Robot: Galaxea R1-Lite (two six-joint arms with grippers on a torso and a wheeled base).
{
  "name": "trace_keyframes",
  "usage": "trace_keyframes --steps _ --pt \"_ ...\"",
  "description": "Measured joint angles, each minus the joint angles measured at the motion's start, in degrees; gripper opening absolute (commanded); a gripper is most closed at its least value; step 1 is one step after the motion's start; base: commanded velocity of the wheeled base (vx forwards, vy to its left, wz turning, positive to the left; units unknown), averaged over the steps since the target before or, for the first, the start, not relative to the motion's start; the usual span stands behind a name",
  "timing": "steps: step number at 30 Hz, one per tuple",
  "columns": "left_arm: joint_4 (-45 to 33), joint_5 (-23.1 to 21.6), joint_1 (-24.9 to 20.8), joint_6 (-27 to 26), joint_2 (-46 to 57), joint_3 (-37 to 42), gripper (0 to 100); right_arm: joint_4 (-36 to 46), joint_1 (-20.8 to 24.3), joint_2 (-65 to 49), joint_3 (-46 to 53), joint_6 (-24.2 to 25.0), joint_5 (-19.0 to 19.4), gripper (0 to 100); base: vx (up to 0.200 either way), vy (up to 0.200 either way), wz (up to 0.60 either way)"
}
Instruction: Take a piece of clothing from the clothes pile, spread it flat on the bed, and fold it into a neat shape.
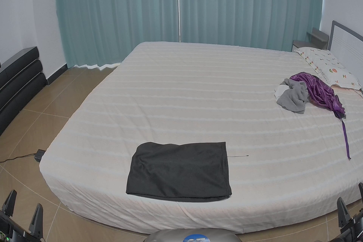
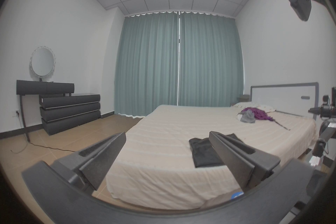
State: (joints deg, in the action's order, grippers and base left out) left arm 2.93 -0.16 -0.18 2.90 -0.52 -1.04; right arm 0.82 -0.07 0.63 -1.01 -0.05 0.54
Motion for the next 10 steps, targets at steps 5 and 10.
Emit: trace_keyframes --steps 5,10 --pt "-3.1 1.0 0.0 -2.5 0.0 0.0 100 -0.3 0.0 0.0 0.0 -0.1 -0.1 100 0.0 0.0 0.0" --pt "-3.0 0.8 0.0 -3.3 0.0 0.0 100 -0.4 0.0 0.0 0.0 -0.4 -0.1 100 0.0 0.0 0.0"
